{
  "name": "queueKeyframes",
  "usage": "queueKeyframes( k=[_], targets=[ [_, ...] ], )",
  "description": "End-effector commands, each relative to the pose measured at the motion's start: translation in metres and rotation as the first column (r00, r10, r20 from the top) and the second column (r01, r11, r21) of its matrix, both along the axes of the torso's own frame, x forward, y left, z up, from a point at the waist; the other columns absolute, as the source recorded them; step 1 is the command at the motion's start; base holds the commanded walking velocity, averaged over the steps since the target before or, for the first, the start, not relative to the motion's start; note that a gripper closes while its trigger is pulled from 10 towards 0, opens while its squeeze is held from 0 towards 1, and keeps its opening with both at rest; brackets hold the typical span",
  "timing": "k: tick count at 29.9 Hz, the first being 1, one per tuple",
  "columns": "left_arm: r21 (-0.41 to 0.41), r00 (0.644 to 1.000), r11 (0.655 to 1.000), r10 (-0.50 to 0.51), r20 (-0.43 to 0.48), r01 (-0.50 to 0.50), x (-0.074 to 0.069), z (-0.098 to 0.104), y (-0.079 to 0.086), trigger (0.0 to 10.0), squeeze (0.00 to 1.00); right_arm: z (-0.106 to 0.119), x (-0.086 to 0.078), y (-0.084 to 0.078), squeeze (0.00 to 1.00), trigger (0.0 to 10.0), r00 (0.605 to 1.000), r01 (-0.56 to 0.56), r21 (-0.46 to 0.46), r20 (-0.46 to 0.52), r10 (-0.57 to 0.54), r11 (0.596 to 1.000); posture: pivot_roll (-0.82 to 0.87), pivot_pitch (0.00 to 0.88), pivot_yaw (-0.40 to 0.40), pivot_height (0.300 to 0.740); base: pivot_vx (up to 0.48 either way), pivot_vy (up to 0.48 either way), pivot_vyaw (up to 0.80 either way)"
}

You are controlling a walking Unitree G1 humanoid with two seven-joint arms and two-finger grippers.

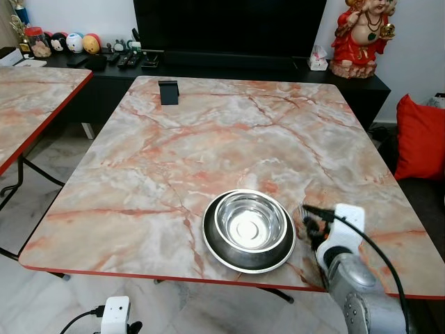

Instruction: Setting the table

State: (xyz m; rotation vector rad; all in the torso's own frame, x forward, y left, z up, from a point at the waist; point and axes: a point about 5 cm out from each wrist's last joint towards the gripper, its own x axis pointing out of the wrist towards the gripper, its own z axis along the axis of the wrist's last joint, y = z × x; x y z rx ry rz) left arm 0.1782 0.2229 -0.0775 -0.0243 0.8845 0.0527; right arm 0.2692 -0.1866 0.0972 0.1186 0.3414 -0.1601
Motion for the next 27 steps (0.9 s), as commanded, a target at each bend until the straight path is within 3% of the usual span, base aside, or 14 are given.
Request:
queueKeyframes(
  k=[1, 9, 13, 16, 17, 19, 24, 26, 27],
  targets=[
    [0.011, 0.999, 1.0, 0.0, -0.035, 0.0, -0.008, -0.003, 0.005, 10.0, 0.0, 0.008, 0.001, -0.004, 0.0, 10.0, 0.999, 0.018, 0.001, 0.042, -0.018, 1.0, -0.01, 0.0, -0.042, 0.74, 0.0, 0.0, 0.0],
    [0.014, 0.999, 1.0, 0.009, -0.047, -0.008, -0.013, -0.004, 0.009, 10.0, 0.0, 0.021, 0.01, -0.022, 0.0, 10.0, 0.994, 0.036, -0.034, 0.1, -0.032, 0.999, -0.02, 0.0, -0.04, 0.74, 0.0, 0.0, 0.0],
    [0.015, 0.998, 1.0, 0.012, -0.055, -0.011, -0.016, -0.005, 0.011, 10.0, 0.0, 0.041, 0.023, -0.044, 0.0, 10.0, 0.985, 0.08, -0.064, 0.156, -0.069, 0.995, -0.02, 0.0, -0.034, 0.74, 0.0, 0.0, 0.0],
    [0.016, 0.998, 1.0, 0.012, -0.057, -0.011, -0.017, -0.005, 0.011, 10.0, 0.0, 0.056, 0.028, -0.054, 0.0, 10.0, 0.971, 0.1, -0.086, 0.226, -0.078, 0.991, -0.02, 0.0, -0.034, 0.74, 0.0, 0.0, 0.0],
    [0.018, 0.998, 1.0, 0.011, -0.056, -0.01, -0.017, -0.005, 0.012, 10.0, 0.0, 0.07, 0.03, -0.061, 0.0, 10.0, 0.948, 0.104, -0.118, 0.313, -0.063, 0.988, -0.02, 0.0, -0.034, 0.74, 0.0, 0.0, 0.0],
    [0.02, 0.998, 1.0, 0.013, -0.054, -0.012, -0.017, -0.005, 0.012, 10.0, 0.0, 0.078, 0.031, -0.061, 0.0, 10.0, 0.929, 0.093, -0.143, 0.369, -0.034, 0.985, -0.02, 0.0, -0.033, 0.74, 0.0, 0.0, 0.0],
    [0.023, 0.999, 1.0, 0.016, -0.049, -0.015, -0.017, -0.005, 0.012, 10.0, 0.0, 0.084, 0.029, -0.056, 0.0, 10.0, 0.898, 0.078, -0.109, 0.44, -0.022, 0.991, -0.02, 0.0, -0.033, 0.74, 0.0, 0.0, 0.0],
    [0.024, 0.999, 1.0, 0.016, -0.044, -0.014, -0.016, -0.005, 0.012, 10.0, 0.0, 0.086, 0.028, -0.05, 0.0, 10.0, 0.884, 0.061, -0.113, 0.468, -0.001, 0.992, -0.02, 0.0, -0.032, 0.74, 0.0, 0.0, 0.0],
    [0.023, 0.999, 1.0, 0.011, -0.034, -0.01, -0.012, -0.004, 0.008, 10.0, 0.0, 0.088, 0.026, -0.038, 0.0, 10.0, 0.862, 0.02, -0.115, 0.506, 0.041, 0.993, -0.02, 0.0, -0.032, 0.74, 0.0, 0.0, 0.0]
  ],
)
